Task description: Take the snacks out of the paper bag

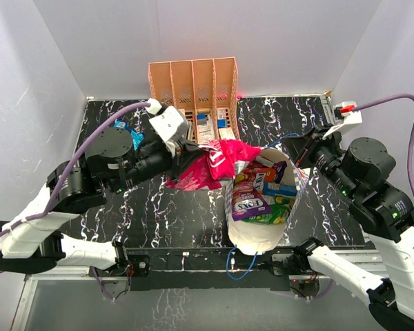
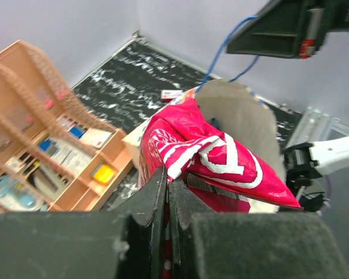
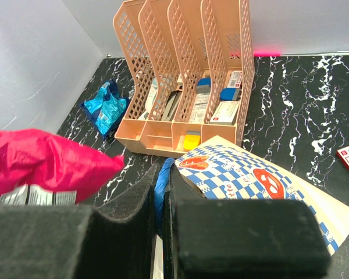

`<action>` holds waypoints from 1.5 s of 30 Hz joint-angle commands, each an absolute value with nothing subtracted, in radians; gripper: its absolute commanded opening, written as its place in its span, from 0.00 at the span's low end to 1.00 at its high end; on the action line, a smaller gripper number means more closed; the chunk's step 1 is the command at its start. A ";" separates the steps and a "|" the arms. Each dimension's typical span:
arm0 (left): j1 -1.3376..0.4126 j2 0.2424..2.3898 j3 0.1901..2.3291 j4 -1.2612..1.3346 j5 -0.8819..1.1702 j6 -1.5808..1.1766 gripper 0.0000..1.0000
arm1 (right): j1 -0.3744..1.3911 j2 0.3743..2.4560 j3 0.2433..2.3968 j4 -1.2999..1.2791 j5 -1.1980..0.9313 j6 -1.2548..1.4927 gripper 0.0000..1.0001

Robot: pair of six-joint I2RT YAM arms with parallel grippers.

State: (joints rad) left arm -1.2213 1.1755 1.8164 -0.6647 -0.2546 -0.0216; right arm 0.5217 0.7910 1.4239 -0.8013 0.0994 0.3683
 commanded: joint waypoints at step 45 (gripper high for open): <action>-0.097 1.664 1.541 -0.114 -0.581 0.336 0.00 | 0.523 0.822 1.420 -0.715 0.073 0.311 0.08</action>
